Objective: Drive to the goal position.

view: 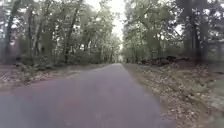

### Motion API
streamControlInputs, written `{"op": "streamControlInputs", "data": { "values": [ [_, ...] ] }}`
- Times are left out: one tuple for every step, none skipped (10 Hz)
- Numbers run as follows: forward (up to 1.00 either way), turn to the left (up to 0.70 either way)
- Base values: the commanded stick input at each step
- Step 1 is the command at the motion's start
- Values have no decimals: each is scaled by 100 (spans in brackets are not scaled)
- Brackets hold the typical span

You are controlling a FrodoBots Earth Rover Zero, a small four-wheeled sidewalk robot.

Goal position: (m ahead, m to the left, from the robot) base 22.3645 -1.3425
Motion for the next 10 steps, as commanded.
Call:
{"op": "streamControlInputs", "data": {
  "values": [
    [70, 0],
    [70, 0],
    [70, 0],
    [70, 0],
    [70, 0],
    [70, 0],
    [70, 0],
    [70, 0],
    [70, 0],
    [70, 0]
  ]
}}
